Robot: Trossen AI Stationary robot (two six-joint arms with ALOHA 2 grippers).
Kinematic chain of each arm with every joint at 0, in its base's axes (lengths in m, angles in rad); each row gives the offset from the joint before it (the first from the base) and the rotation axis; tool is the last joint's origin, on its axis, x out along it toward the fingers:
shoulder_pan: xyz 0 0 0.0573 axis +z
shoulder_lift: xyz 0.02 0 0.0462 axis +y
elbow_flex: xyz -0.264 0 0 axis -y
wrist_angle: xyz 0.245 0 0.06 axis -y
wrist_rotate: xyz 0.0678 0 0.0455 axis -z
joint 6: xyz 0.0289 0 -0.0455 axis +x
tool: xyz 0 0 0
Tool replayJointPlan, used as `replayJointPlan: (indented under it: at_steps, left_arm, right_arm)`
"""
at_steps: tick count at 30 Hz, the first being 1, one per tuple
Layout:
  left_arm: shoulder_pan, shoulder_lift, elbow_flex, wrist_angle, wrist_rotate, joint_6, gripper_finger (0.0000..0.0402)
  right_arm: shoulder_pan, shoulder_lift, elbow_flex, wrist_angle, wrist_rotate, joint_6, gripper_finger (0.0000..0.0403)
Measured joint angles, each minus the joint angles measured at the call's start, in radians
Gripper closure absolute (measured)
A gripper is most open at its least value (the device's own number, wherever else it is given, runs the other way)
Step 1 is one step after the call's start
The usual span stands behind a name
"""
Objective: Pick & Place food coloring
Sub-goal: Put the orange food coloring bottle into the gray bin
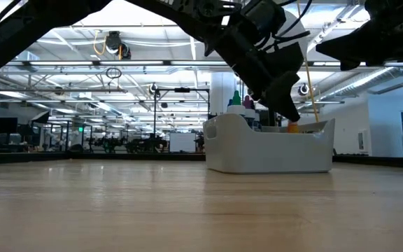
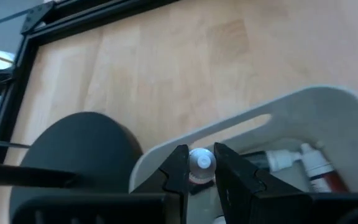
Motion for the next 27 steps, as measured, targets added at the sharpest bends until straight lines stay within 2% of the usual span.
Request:
replayJointPlan:
  at_steps: [27]
  left_arm:
    - [0.018,0.000,0.000,-0.050,0.000,0.008,0.0339]
  right_arm:
    - [0.000,0.000,0.000,0.000,0.000,0.001,0.0403]
